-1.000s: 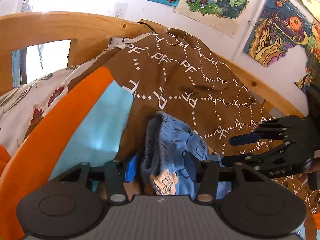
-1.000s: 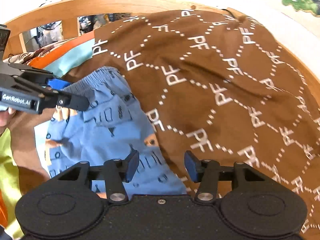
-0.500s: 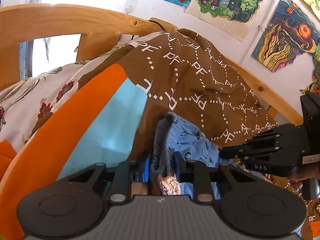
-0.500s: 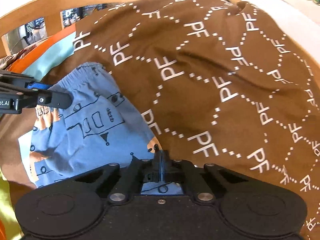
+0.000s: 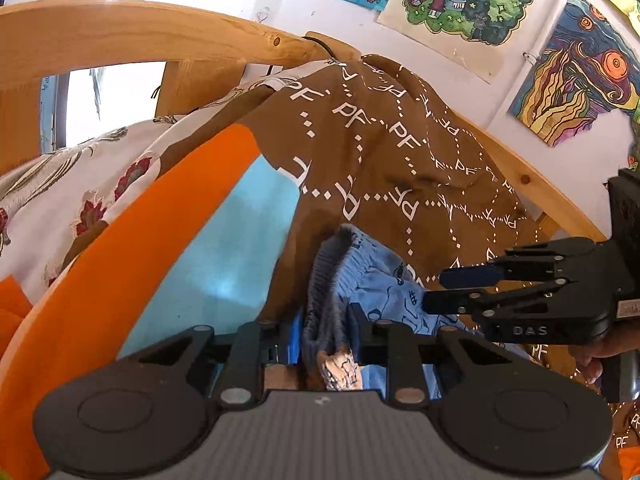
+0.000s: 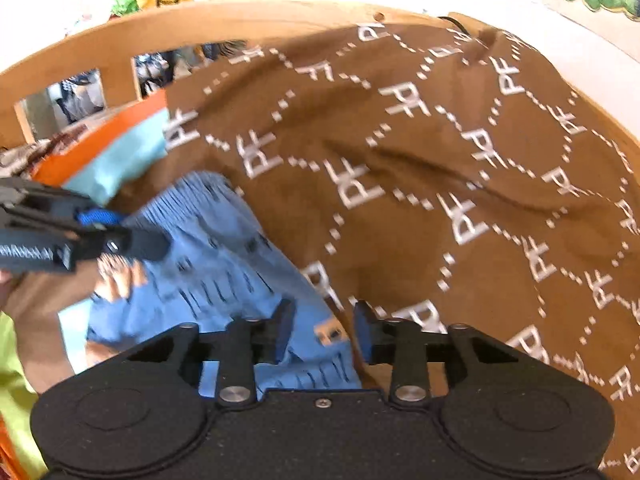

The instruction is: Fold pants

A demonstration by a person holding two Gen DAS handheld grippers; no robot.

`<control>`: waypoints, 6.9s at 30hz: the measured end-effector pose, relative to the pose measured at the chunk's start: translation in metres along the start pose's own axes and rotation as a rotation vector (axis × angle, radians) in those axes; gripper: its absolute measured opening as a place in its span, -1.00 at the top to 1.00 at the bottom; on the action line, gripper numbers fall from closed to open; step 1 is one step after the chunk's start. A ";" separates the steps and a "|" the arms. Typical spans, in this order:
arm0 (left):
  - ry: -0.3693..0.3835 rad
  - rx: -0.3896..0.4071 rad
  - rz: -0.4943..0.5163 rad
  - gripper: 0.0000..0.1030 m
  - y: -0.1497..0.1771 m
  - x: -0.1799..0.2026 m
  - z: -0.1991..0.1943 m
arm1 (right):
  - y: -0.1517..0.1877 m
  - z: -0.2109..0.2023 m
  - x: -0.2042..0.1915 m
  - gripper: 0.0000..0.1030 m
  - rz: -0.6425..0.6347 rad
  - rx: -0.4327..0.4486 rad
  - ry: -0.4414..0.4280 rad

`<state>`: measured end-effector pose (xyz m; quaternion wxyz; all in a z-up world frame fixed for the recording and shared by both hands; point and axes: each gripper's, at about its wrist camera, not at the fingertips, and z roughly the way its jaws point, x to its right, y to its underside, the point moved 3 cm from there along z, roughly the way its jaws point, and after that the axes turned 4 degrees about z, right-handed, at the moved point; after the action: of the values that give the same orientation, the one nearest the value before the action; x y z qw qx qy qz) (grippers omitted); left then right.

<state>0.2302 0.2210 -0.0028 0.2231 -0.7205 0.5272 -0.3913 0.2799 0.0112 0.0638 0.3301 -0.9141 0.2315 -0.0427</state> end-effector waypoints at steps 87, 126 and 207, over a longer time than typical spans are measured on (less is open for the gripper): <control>0.468 0.070 0.551 0.63 0.062 0.257 -0.064 | 0.289 -0.189 -0.043 -0.98 0.497 0.255 0.790; 0.502 -0.135 0.861 0.80 0.184 0.247 -0.020 | 0.294 -0.168 0.016 0.55 0.934 0.316 0.471; 0.065 -0.150 0.761 -0.98 0.062 0.241 0.122 | 0.273 -0.143 0.043 -0.98 0.718 0.194 0.655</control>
<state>0.3250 -0.0362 -0.0415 0.2821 -0.4751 0.7907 -0.2637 0.1775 -0.2761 0.0022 0.3172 -0.6804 0.6183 -0.2327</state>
